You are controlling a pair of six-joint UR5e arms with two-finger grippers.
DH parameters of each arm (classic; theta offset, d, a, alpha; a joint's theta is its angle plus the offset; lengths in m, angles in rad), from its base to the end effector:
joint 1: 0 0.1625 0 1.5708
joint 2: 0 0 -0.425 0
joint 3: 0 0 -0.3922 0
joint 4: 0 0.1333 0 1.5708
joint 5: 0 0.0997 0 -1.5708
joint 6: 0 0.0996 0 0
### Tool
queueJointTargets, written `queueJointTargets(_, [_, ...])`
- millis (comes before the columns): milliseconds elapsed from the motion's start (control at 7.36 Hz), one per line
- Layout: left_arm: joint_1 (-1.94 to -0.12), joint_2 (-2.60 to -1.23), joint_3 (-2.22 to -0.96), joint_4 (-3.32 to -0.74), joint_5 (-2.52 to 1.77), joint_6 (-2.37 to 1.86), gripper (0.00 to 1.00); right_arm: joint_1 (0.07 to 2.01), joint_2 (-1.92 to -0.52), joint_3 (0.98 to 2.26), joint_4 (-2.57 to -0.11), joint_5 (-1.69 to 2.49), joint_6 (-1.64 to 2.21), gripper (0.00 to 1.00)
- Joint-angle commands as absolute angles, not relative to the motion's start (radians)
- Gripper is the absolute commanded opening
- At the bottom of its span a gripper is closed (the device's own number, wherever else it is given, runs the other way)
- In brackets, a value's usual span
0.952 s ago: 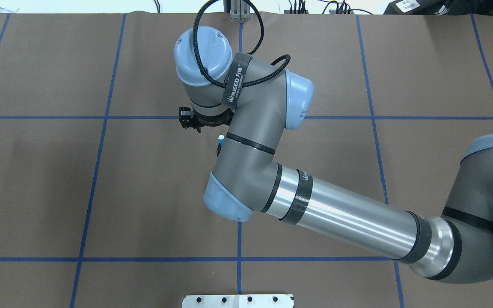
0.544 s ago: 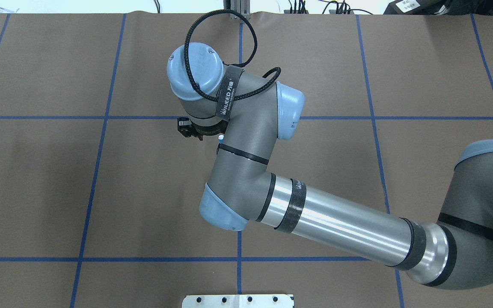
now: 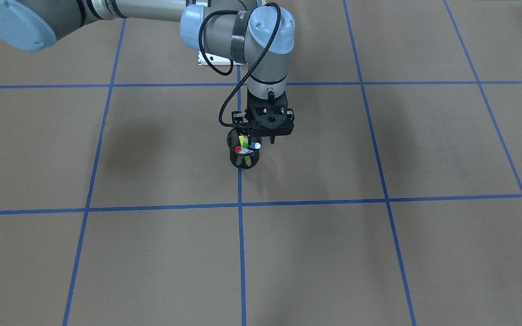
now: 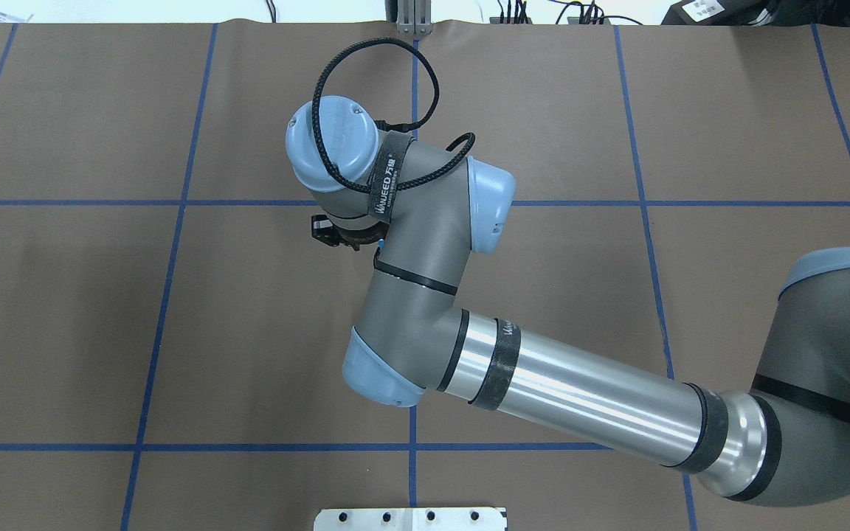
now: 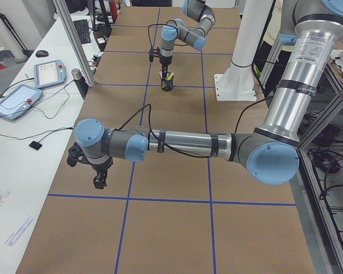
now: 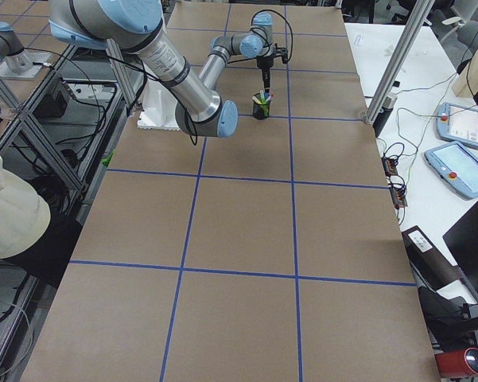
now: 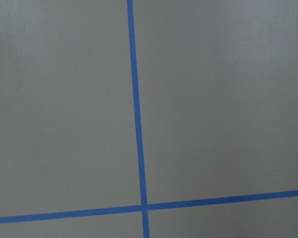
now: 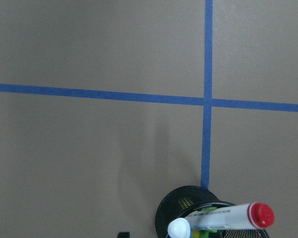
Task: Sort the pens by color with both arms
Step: 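Lower the right gripper into the cup and grasp the blue marker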
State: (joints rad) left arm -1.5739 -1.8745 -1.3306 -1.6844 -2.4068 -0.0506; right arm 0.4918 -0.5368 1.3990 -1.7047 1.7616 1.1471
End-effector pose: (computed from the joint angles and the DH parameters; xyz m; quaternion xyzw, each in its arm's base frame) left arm -0.0614 -0.6282 0.5913 0.0712 0.4061 0.0114 0.9110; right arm -0.6159 -0.4597 0.0887 0.0768 -0.3574 -0.0022 0.9308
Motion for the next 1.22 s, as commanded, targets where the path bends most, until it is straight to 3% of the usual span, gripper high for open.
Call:
queueJointTargets(0, [-1.574, -1.875, -1.331, -1.684, -2.407, -0.051, 0.99, 0.489, -0.538, 1.384, -1.704, 1.759, 1.144, 0.58])
queueJointTargets(680, [-1.574, -1.875, -1.33, -1.684, -2.407, -0.051, 0.99, 0.489, -0.538, 1.382, -1.687, 1.758, 1.143, 0.41])
queueJointTargets(1088, [-1.574, -1.875, -1.331, -1.684, -2.407, -0.051, 0.99, 0.494, -0.537, 1.371, -1.672, 1.758, 1.143, 0.39])
